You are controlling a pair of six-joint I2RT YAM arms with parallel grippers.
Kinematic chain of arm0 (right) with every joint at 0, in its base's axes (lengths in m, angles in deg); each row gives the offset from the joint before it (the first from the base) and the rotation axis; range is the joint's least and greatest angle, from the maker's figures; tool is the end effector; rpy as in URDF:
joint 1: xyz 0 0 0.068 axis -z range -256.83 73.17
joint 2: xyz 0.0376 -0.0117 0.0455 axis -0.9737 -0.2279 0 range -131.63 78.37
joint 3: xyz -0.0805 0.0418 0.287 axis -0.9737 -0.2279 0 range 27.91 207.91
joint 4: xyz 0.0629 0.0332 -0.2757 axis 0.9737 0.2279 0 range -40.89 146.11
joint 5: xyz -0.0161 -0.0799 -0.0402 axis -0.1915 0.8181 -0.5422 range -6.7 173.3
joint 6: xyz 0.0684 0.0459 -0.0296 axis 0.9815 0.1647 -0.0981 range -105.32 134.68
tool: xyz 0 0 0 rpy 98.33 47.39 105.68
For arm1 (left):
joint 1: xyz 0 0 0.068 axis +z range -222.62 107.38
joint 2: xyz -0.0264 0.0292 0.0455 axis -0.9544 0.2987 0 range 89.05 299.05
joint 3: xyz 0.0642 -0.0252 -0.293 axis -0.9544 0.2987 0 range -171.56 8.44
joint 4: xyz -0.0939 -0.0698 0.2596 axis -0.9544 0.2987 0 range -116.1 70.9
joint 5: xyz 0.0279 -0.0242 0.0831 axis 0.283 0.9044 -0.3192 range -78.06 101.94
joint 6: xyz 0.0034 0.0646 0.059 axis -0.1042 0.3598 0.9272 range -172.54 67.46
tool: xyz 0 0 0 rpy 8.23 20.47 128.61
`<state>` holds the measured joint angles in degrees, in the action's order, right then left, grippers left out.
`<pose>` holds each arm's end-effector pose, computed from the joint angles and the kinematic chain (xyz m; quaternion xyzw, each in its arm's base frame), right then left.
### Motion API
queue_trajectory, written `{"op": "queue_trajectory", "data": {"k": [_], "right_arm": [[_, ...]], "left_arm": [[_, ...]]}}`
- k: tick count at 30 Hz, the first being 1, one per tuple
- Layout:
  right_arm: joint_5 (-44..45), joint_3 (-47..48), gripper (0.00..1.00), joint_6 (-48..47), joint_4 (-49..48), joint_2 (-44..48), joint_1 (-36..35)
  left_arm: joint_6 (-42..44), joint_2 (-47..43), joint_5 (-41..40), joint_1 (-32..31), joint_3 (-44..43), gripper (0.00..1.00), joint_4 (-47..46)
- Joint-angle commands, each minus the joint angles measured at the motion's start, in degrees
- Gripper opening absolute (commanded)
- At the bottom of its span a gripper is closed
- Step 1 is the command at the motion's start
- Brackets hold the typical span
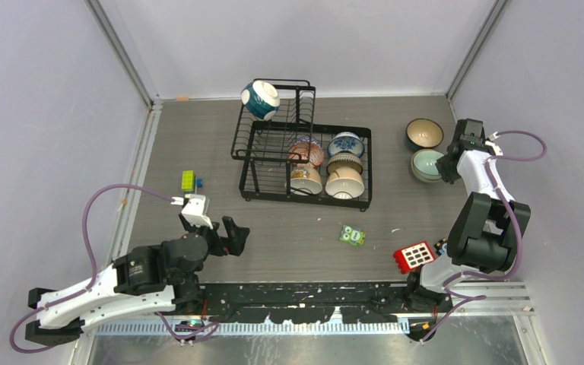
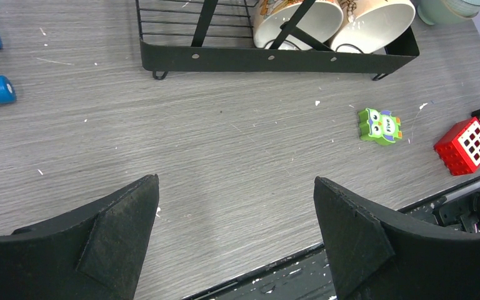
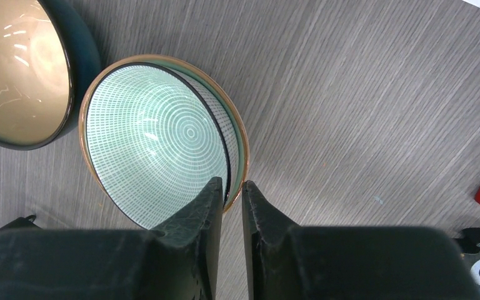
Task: Unload the bowls from the dish rack
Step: Place the bowl with the bowl.
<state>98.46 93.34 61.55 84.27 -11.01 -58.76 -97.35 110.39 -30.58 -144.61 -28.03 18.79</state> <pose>0.3398 -0.1322 0.2241 0.5426 0.7872 -0.0575 0.2874 0.0826 -0.0842 0.2833 0.0125 0.8263 -0.2340 0.5122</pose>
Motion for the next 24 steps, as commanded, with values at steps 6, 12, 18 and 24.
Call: {"op": "queue_trajectory", "data": {"k": [6,12,18,24], "right_arm": [[0.9,0.7,0.18,-0.5,-1.1,0.5,0.2],[0.7,-0.3,0.17,-0.6,-1.6,-0.2,0.3],[0.4,-1.4,0.17,-0.6,-2.4,-0.7,0.6],[0.2,-1.1,0.17,-0.6,-2.6,-0.9,0.6]], "left_arm": [[-0.6,0.0,-0.6,0.1,0.1,0.95,-0.9],[-0.8,0.0,-0.5,0.1,0.2,0.95,-0.6],[-0.8,0.4,-0.5,0.1,0.1,0.95,-0.7],[-0.7,0.8,-0.6,0.1,0.1,0.95,-0.7]]}}
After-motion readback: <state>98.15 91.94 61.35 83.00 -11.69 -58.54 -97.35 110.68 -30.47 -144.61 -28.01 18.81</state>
